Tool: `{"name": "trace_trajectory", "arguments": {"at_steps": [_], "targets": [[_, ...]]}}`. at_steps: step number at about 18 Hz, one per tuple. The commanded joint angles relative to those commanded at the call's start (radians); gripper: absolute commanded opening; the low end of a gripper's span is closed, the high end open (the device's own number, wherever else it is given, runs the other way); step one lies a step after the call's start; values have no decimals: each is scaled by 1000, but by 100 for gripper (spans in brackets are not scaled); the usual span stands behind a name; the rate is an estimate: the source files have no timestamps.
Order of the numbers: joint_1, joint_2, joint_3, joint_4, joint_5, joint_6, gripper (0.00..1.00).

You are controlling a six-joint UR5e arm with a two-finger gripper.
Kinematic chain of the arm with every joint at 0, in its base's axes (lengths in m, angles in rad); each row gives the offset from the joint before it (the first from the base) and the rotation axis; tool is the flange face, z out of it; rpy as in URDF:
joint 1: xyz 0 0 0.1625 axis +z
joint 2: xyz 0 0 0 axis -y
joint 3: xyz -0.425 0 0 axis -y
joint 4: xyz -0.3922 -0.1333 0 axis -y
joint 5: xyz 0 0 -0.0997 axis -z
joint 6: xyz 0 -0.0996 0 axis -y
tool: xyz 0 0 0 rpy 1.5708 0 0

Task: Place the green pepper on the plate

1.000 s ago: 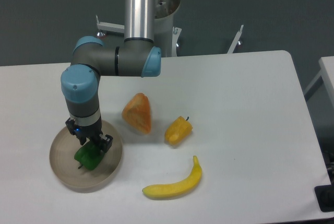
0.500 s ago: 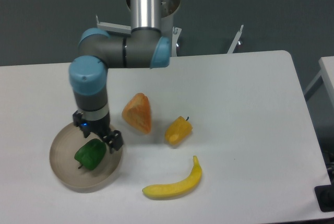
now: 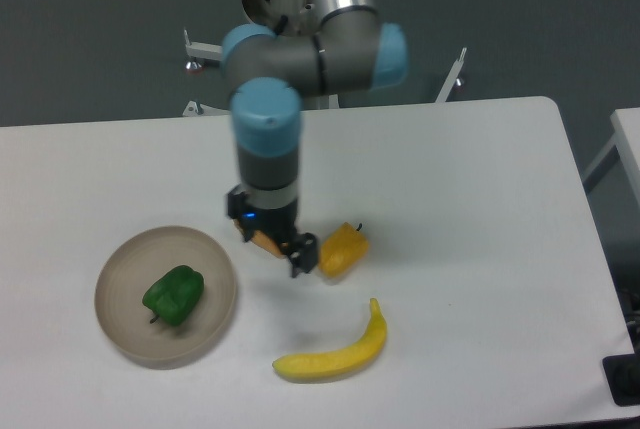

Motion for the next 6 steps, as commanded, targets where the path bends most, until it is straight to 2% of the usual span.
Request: {"name": "trace_trajectory", "arguments": {"at_steps": [6], "targets": [[17,0,-2,5,46,52,100]]}}
